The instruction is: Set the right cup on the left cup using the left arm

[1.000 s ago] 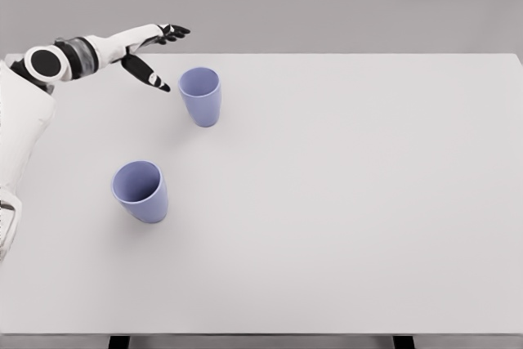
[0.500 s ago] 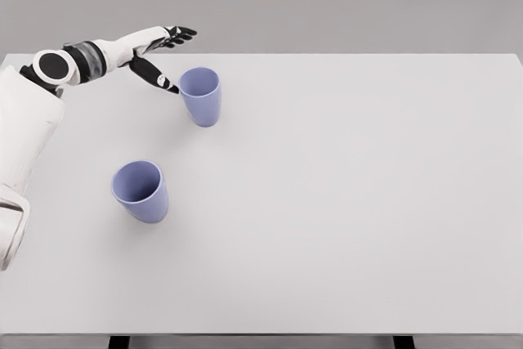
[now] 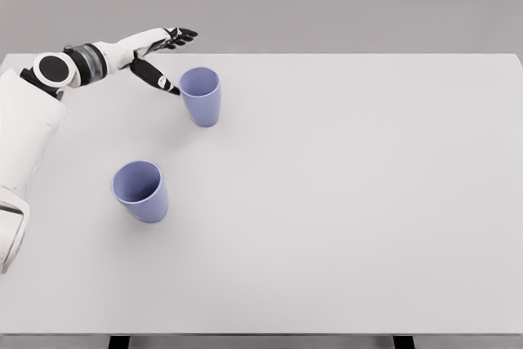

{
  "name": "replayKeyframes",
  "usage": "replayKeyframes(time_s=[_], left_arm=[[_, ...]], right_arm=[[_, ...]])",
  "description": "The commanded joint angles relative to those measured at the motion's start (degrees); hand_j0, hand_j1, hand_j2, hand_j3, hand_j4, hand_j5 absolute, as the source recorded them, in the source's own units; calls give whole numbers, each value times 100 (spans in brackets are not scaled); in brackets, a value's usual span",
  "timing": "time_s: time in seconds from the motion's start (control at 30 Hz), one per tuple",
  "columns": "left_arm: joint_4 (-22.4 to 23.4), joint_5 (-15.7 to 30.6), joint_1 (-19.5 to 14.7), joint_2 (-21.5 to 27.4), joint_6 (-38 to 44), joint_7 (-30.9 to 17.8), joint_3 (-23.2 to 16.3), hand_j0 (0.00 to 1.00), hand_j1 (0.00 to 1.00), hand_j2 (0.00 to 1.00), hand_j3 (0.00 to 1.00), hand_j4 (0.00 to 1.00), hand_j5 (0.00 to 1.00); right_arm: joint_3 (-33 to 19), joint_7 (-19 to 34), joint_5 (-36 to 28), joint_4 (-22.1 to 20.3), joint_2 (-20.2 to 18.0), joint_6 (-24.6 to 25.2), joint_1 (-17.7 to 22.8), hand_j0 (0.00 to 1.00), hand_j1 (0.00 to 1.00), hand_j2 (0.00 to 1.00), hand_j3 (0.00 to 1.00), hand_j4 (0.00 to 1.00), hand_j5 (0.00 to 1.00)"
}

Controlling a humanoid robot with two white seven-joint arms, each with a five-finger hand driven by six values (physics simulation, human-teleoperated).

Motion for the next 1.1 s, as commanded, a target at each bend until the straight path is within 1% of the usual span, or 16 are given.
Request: replayKeyframes(time_s=[0.0,0.1,0.27,0.3,0.5,0.63,0.7,0.73,0.77,0.8,0.83,0.87,0.9,0.93,1.0,1.07], left_arm=[[-54,58,0,5,-5,2,13,100,100,100,100,100,100],[-186,102,44,40,-23,2,13,100,100,100,100,100,100],[-239,129,70,101,-23,2,13,100,100,100,100,100,100],[-423,251,184,215,-23,2,13,100,100,100,100,100,100],[-414,287,211,365,21,2,13,100,100,100,100,100,100],[-608,357,229,523,-23,2,13,100,100,100,100,100,100],[-922,575,395,715,-23,2,-13,100,100,100,100,100,100],[-1161,673,509,795,-23,2,-23,100,100,100,100,100,100],[-1161,674,510,796,-23,2,-23,100,100,100,100,100,100],[-1583,911,668,989,-23,2,-66,100,100,100,100,100,100],[-1583,911,668,989,-23,2,-66,100,100,100,100,100,100],[-1742,999,703,1051,-23,2,-146,100,100,100,100,100,100],[-1985,1382,729,1216,-23,2,-485,100,100,100,100,100,100],[-2049,1526,729,1261,-23,2,-620,100,100,100,100,100,100],[-2076,1640,721,1323,-5,2,-770,100,100,100,100,100,100],[-2076,1640,729,1297,21,2,-822,100,100,100,100,100,100]], right_arm=[[0,-1,4,7,-1,0,0,100,100,100,100,100,100],[0,-1,-5,7,-1,0,0,100,100,100,100,100,100],[0,-1,-5,-2,-1,0,0,100,100,100,100,100,100],[0,8,-5,7,-1,0,0,100,100,100,100,100,100],[-9,-1,-5,-2,-1,0,0,100,100,100,100,100,100],[0,-1,-5,7,-1,0,0,100,100,100,100,100,100],[0,-1,-5,-2,-1,0,0,100,100,100,100,100,100],[0,-1,-5,-2,-1,0,0,100,100,100,100,100,100],[0,-1,-5,-2,-1,0,0,100,100,100,100,100,100],[-9,-1,-5,-2,-1,0,0,100,100,100,100,100,100],[-9,-1,-5,-2,-1,0,0,100,100,100,100,100,100],[0,-1,-5,7,-1,0,0,100,100,100,100,100,100],[0,-1,-5,-2,-1,0,0,100,100,100,100,100,100],[0,-1,-5,-2,-1,0,0,100,100,100,100,100,100],[0,-1,-5,7,-1,0,0,100,100,100,100,100,100],[0,0,-5,7,-1,0,0,100,100,100,100,100,100]])
